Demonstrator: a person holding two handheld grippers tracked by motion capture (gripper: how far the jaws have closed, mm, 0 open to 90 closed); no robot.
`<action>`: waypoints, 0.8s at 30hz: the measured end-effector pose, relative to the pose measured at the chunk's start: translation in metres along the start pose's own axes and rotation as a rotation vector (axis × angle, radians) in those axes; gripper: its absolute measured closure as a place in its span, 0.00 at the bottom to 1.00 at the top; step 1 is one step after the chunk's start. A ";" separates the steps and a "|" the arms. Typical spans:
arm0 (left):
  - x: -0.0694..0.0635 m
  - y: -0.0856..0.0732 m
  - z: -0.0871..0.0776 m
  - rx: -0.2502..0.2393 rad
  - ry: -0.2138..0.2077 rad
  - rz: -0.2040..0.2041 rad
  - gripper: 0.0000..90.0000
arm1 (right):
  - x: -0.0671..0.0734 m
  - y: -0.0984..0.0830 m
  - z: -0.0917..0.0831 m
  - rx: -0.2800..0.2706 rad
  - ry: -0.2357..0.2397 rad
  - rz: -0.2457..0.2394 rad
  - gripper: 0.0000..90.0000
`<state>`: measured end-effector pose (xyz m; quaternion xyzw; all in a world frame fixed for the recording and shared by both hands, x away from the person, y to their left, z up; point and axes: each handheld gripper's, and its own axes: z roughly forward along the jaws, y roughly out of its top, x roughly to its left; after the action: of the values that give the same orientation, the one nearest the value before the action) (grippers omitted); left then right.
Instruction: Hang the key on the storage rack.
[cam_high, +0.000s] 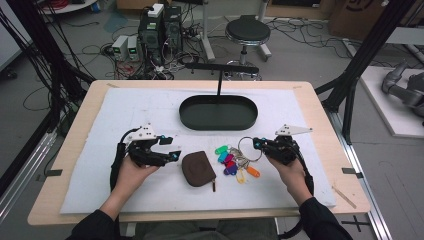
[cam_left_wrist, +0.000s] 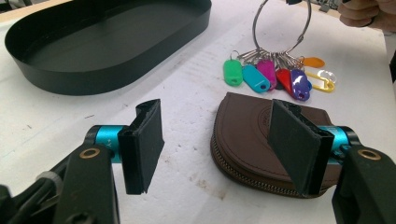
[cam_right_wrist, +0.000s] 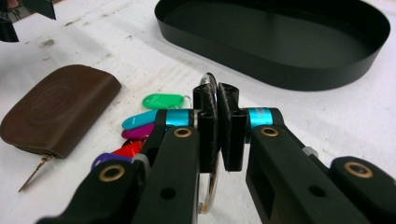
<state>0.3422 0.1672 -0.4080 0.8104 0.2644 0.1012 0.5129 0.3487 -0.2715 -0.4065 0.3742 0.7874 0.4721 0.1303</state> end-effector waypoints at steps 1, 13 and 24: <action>0.000 0.000 0.000 0.001 0.002 -0.001 0.39 | 0.001 0.002 -0.001 -0.003 0.001 -0.002 0.98; 0.002 0.000 -0.003 -0.010 0.006 -0.004 0.39 | 0.008 0.025 -0.013 -0.024 0.006 -0.090 0.98; 0.003 0.000 -0.004 -0.012 0.005 0.002 0.39 | 0.006 0.048 -0.024 -0.063 0.005 -0.118 0.98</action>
<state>0.3427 0.1722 -0.4067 0.8074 0.2643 0.1054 0.5169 0.3538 -0.2699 -0.3523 0.3218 0.7931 0.4892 0.1675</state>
